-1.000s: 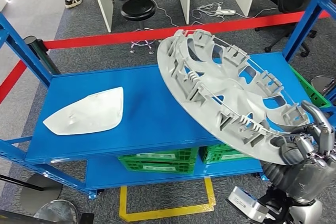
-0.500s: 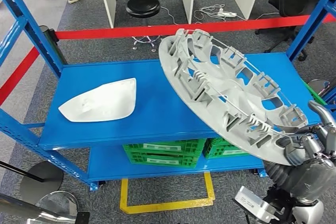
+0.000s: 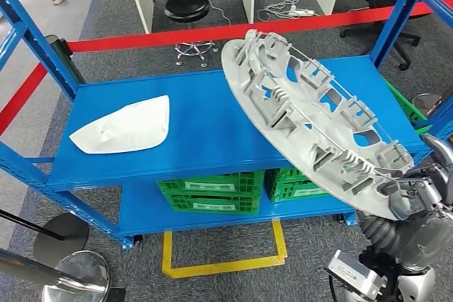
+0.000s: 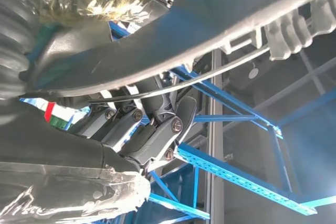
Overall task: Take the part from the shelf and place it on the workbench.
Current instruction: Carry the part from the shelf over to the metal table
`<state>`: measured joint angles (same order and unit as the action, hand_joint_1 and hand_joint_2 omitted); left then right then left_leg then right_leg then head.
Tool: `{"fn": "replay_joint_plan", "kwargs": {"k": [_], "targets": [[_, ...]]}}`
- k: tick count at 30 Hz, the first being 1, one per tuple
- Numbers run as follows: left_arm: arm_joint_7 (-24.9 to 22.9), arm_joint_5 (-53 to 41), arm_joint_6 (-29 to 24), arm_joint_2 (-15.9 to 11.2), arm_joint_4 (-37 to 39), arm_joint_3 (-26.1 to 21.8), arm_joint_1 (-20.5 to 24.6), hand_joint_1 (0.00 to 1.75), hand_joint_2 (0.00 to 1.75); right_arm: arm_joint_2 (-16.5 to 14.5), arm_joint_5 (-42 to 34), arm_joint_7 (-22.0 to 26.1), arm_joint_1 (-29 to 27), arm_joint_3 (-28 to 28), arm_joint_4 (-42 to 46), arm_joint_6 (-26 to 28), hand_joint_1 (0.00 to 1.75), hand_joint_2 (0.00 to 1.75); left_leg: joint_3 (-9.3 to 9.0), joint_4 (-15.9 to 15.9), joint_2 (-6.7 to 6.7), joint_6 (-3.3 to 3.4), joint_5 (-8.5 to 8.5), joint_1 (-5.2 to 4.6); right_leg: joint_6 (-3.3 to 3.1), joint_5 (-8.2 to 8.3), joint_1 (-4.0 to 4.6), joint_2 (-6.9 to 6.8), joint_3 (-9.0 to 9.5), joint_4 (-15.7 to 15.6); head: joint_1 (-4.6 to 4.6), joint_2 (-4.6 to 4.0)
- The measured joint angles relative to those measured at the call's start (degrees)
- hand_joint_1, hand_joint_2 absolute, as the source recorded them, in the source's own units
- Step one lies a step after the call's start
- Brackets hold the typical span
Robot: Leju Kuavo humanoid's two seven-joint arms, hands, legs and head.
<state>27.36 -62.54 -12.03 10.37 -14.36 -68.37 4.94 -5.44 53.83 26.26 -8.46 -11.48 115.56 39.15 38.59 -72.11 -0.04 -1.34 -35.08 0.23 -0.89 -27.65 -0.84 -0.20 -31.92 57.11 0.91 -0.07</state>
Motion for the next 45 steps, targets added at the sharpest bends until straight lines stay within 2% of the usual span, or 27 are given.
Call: {"fn": "replay_joint_plan", "kwargs": {"k": [1, 2, 5, 7, 9, 11, 13, 15, 16, 17, 18, 20, 22, 23, 25, 27, 29, 31, 32, 33, 35, 37, 38, 41, 42, 43, 45], "targets": [[0.00, -0.01, 0.00, 0.01, 0.00, 0.00, 0.00, 0.00, 1.75, 0.00, -0.28, 0.13, -0.10, 0.00, 0.00, 0.00, 1.75, 1.75, -0.54, -0.61, 0.00, 0.11, 0.32, 0.00, 0.02, 0.36, 0.10, 0.00, -0.49, 0.04, 0.01, 0.00], [0.00, -0.01, 0.00, 0.01, 0.00, 0.00, 0.01, 0.00, 1.75, 0.00, -0.57, 0.21, -0.21, 0.00, 0.00, 0.00, 1.75, 1.75, -2.10, 0.95, 0.00, 0.37, 1.59, -0.04, 0.06, 0.70, 0.22, 0.01, -0.89, 0.06, 0.01, 0.00], [0.00, -0.01, 0.00, -0.14, 0.00, -0.01, 0.10, 0.00, 1.75, 0.00, -1.01, 0.32, -0.47, 0.02, 0.09, 0.00, 1.75, 1.75, -9.44, 12.05, -0.05, 1.98, 5.14, -0.47, 0.37, 1.43, 0.59, 0.02, -1.54, 0.11, -0.03, 0.00], [0.00, -0.01, 0.00, -0.27, 0.00, -0.02, 0.17, 0.00, 1.75, 0.00, -1.08, 0.32, -0.51, 0.02, 0.15, 0.00, 1.75, 1.75, -11.56, 15.55, -0.06, 2.65, 5.24, -0.69, 0.61, 1.65, 0.76, -0.01, -1.71, 0.16, -0.08, 0.00], [0.00, -0.01, 0.01, -0.27, 0.00, -0.03, 0.17, 0.00, 1.75, 0.00, -1.10, 0.31, -0.50, 0.02, 0.15, 0.00, 1.75, 1.75, -11.69, 15.86, -0.06, 2.63, 5.29, -0.69, 0.68, 1.72, 0.79, -0.01, -1.74, 0.17, -0.09, 0.00], [-0.02, -0.03, 0.01, -0.18, 0.00, -0.04, 0.17, 0.00, 1.75, -0.01, -1.31, 0.51, -0.56, 0.03, 0.15, 0.01, 1.75, 1.75, -11.29, 16.32, 0.03, 2.81, 5.69, -0.65, 1.35, 1.48, 0.68, -0.05, -2.30, 0.65, -0.11, 0.00], [-0.04, -0.07, 0.01, -0.07, 0.00, -0.05, 0.18, 0.00, 1.75, -0.02, -1.70, 0.95, -0.67, 0.05, 0.15, 0.02, 1.75, 1.75, -10.27, 16.86, 0.23, 3.36, 6.74, -0.50, 2.43, -1.72, 0.53, -0.03, -4.19, 4.60, -0.29, 0.00], [-0.05, -0.08, 0.00, -0.04, 0.00, -0.06, 0.16, 0.00, 1.75, -0.02, -2.05, 1.08, -0.73, 0.07, 0.14, 0.02, 1.75, 1.75, -9.05, 17.02, 0.35, 3.74, 7.87, -0.47, 3.07, -6.48, 0.39, 0.03, -6.60, 12.05, -0.46, 0.00], [-0.05, -0.08, 0.01, -0.03, 0.00, -0.07, 0.14, 0.00, 1.75, -0.01, -2.22, 0.96, -0.77, 0.07, 0.11, 0.02, 1.75, 1.75, -8.48, 16.98, 0.36, 3.73, 8.30, -0.53, 3.24, -7.53, 0.32, 0.03, -7.17, 14.88, -0.45, 0.00], [-0.06, -0.08, 0.01, -0.03, 0.00, -0.07, 0.13, 0.00, 1.75, -0.01, -2.43, 0.83, -0.79, 0.08, 0.08, 0.02, 1.75, 1.75, -7.89, 16.92, 0.36, 3.69, 8.73, -0.57, 3.36, -7.35, 0.28, 0.02, -6.85, 15.88, -0.46, 0.00], [-0.07, -0.09, 0.01, -0.02, 0.00, -0.07, 0.12, 0.00, 1.75, 0.00, -2.62, 0.72, -0.80, 0.08, 0.05, 0.02, 1.75, 1.75, -7.35, 16.82, 0.35, 3.59, 9.10, -0.57, 3.40, -6.17, 0.24, 0.02, -5.49, 14.67, -0.47, 0.00], [-0.07, -0.11, 0.01, 0.03, 0.00, -0.07, 0.11, 0.00, 1.75, 0.00, -2.87, 0.64, -0.73, 0.09, 0.02, 0.02, 1.75, 1.75, -6.41, 16.41, 0.32, 3.24, 9.66, -0.57, 3.30, -3.50, 0.20, 0.00, -0.36, 7.26, -0.48, 0.00], [-0.07, -0.15, 0.01, 0.06, 0.00, -0.07, 0.14, 0.00, 1.75, -0.01, -2.98, 0.65, -0.67, 0.10, 0.04, 0.03, 1.75, 1.75, -5.61, 15.76, 0.30, 2.73, 10.07, -0.73, 3.05, -2.92, 0.26, 0.08, 3.76, 0.76, -0.43, 0.00], [-0.08, -0.19, 0.01, 0.04, 0.00, -0.07, 0.14, 0.00, 1.75, -0.01, -3.07, 0.65, -0.69, 0.11, 0.05, 0.03, 1.75, 1.75, -5.29, 15.50, 0.30, 2.44, 10.35, -0.83, 2.87, -3.19, 0.31, 0.13, 4.44, -0.52, -0.43, 0.00], [-0.09, -0.27, 0.01, -0.01, 0.00, -0.07, 0.09, 0.00, 1.75, 0.00, -3.37, 0.58, -0.78, 0.14, 0.06, 0.04, 1.75, 1.75, -4.82, 15.24, 0.27, 1.87, 10.94, -0.91, 2.14, -2.73, 0.26, 0.12, 3.76, -0.50, -0.42, 0.00], [-0.10, -0.27, 0.01, -0.07, 0.00, -0.08, 0.03, 0.00, 1.75, 0.02, -3.84, 0.31, -0.73, 0.13, 0.05, 0.04, 1.75, 1.75, -3.83, 13.85, 0.17, 1.17, 9.38, -0.83, 1.04, -1.90, 0.06, -0.01, 2.80, -0.46, -0.24, 0.00], [-0.11, -0.27, 0.04, -0.10, 0.00, -0.09, 0.01, 0.00, 1.75, 0.22, -4.59, -0.33, -0.67, 0.00, 0.04, 0.04, 1.75, 1.75, -1.84, 8.53, 0.11, 0.46, 4.62, -0.57, 0.31, -0.92, 0.01, -0.12, 1.72, -0.47, 0.08, 0.00], [-0.11, -0.27, 0.11, -0.07, 0.00, -0.09, 0.00, 0.00, 1.75, 0.73, -5.56, -1.23, -0.69, -0.30, 0.02, 0.04, 1.75, 1.75, -0.06, 1.53, 0.11, 0.13, 0.60, -0.33, 0.12, 0.10, 0.17, -0.16, 0.30, -0.39, 0.21, 0.00], [-0.11, -0.27, 0.14, -0.05, 0.00, -0.09, 0.00, 0.00, 1.75, 1.00, -5.98, -1.63, -0.70, -0.49, 0.00, 0.04, 1.75, 1.75, -0.07, -0.26, 0.11, 0.16, 0.26, -0.29, 0.11, 0.62, 0.26, -0.17, -0.45, -0.31, 0.20, 0.00], [-0.11, -0.27, 0.16, -0.04, 0.00, -0.09, 0.01, 0.00, 1.75, 1.23, -6.28, -1.91, -0.71, -0.68, -0.01, 0.04, 1.75, 1.75, -1.00, -0.09, 0.11, 0.32, 1.08, -0.28, 0.13, 1.09, 0.36, -0.15, -1.17, -0.21, 0.21, 0.00], [-0.11, -0.28, 0.16, -0.06, 0.00, -0.09, 0.05, 0.00, 1.75, 1.51, -6.44, -2.06, -0.72, -0.96, 0.01, 0.04, 1.75, 1.75, -5.58, 5.75, 0.08, 1.10, 4.11, -0.44, 0.22, 1.97, 0.59, -0.07, -2.33, -0.06, 0.21, 0.00], [-0.11, -0.37, 0.15, -0.19, 0.00, -0.09, 0.19, 0.00, 1.75, 1.62, -6.16, -1.58, -0.79, -1.04, 0.09, 0.05, 1.75, 1.75, -10.77, 13.58, 0.04, 2.23, 5.07, -0.81, 0.58, 2.79, 0.80, -0.07, -3.00, 0.02, 0.17, 0.00], [-0.11, -0.41, 0.15, -0.22, 0.00, -0.09, 0.26, 0.00, 1.75, 1.62, -6.06, -1.16, -0.87, -1.04, 0.14, 0.06, 1.75, 1.75, -12.17, 15.99, 0.00, 2.63, 4.93, -1.03, 0.87, 3.21, 0.75, -0.14, -3.16, 0.01, 0.15, 0.00], [-0.11, -0.53, 0.14, -0.12, 0.00, -0.09, 0.22, 0.00, 1.75, 1.66, -7.08, 0.27, -1.39, -1.04, 0.54, 0.07, 1.75, 1.75, -12.23, 17.76, 0.04, 3.08, 5.53, -1.22, 1.84, 4.01, 0.57, -0.21, -3.66, -0.09, 0.16, 0.00], [-0.11, -0.58, 0.13, -0.08, 0.00, -0.09, 0.19, 0.00, 1.75, 1.71, -7.79, 0.68, -1.59, -1.05, 0.80, 0.09, 1.75, 1.75, -12.00, 18.06, 0.14, 3.30, 6.01, -1.09, 2.08, 3.33, 0.58, -0.13, -4.15, 0.48, 0.08, 0.00], [-0.11, -0.63, 0.13, -0.03, 0.00, -0.09, 0.19, 0.00, 1.75, 1.80, -8.57, 1.06, -1.77, -1.05, 1.04, 0.11, 1.75, 1.75, -11.64, 18.35, 0.23, 3.54, 6.55, -0.94, 2.32, 1.58, 0.57, -0.04, -5.02, 2.31, -0.08, 0.00], [-0.11, -0.72, 0.11, 0.01, 0.00, -0.10, 0.18, 0.00, 1.75, 2.09, -9.80, 1.47, -2.20, -1.14, 1.32, 0.18, 1.75, 1.75, -10.61, 18.38, 0.33, 3.86, 7.48, -0.87, 2.72, -3.33, 0.40, 0.08, -7.44, 9.19, -0.33, 0.00]]}}
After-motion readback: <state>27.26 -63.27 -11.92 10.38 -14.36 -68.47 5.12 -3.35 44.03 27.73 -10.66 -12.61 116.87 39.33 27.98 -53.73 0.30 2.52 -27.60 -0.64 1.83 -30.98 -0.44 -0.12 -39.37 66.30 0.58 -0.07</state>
